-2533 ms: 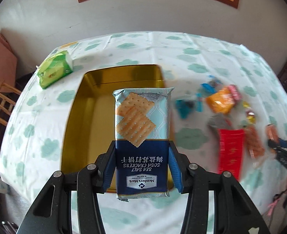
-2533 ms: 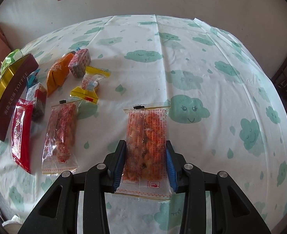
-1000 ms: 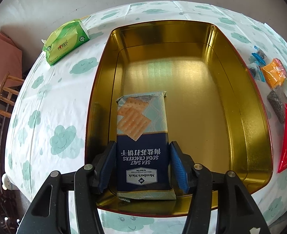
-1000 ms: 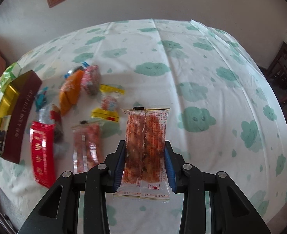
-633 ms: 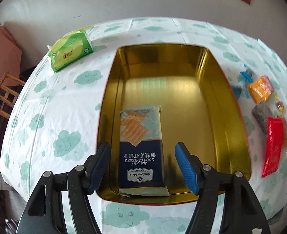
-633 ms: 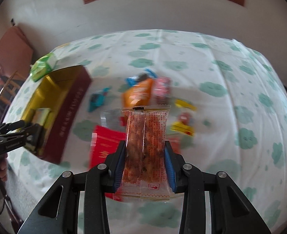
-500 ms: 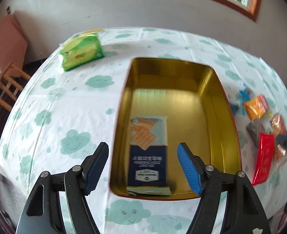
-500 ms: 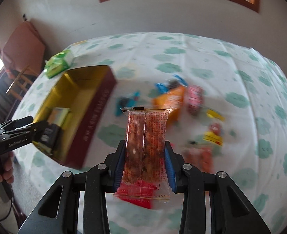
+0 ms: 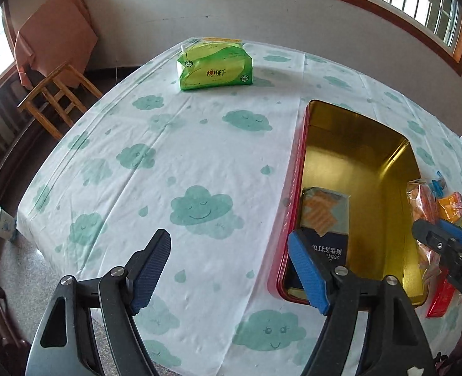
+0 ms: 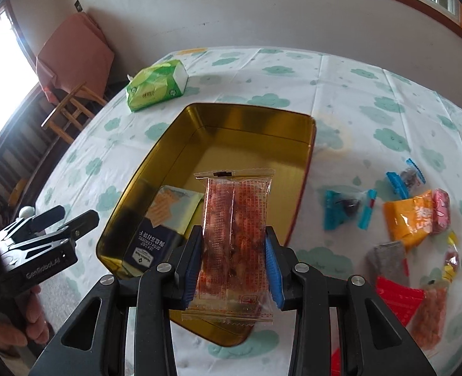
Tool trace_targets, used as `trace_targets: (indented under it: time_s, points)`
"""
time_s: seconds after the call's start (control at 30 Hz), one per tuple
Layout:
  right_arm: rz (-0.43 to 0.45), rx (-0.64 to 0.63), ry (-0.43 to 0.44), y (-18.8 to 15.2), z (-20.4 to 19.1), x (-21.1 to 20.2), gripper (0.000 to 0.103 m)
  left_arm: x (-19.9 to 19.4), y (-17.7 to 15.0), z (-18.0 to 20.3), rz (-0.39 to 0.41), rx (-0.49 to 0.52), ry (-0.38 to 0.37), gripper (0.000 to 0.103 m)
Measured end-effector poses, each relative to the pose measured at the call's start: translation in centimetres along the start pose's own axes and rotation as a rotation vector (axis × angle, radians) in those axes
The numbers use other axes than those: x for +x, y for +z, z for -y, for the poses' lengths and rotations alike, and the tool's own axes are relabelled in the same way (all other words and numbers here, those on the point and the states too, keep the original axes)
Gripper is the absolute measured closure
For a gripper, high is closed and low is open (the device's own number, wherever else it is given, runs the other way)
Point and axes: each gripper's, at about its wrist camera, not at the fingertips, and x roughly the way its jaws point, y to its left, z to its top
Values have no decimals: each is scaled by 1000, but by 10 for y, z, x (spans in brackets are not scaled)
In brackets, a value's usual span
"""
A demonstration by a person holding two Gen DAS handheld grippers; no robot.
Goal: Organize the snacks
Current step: 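Carry the orange snack bag into the tin and open the right gripper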
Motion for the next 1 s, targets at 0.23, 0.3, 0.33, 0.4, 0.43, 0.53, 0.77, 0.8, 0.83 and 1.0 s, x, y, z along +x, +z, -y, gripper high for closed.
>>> trace_targets:
  time_s: [0.23,0.3,0.33,0.4,0.43,0.53,0.77,0.8,0.83,1.0]
  points:
    - [-36,-24,-73,-5,-8,17,65,8,-2,-1,-17,-10,-9,25]
    - [-39,-27,-92,-6,-8,19,65,10,-3,0,-20,-4,-17,25]
    - [-41,-29,-101,-6,-8,20,65,11,-3,1,-23,-1,-19,25]
    - [-37,-41,-123,-6,-10,20,65,12,-3,2,-23,0,-23,24]
    - [-34,-46,-136,-6,-10,20,65,13,-3,2,-24,1,-25,24]
    - [-32,-52,-157,-6,-11,20,65,14,-4,3,-28,4,-30,24]
    - [-59,-65,-158,-5,-17,30,65,18,-7,5,-41,9,-35,24]
    - [-64,-67,-161,-6,-18,31,65,18,-7,4,-42,7,-37,24]
    - [-68,-69,-154,-7,-18,33,65,18,-8,3,-43,5,-38,24]
    - [-63,-80,-138,-8,-20,34,65,18,-11,4,-43,5,-44,23]
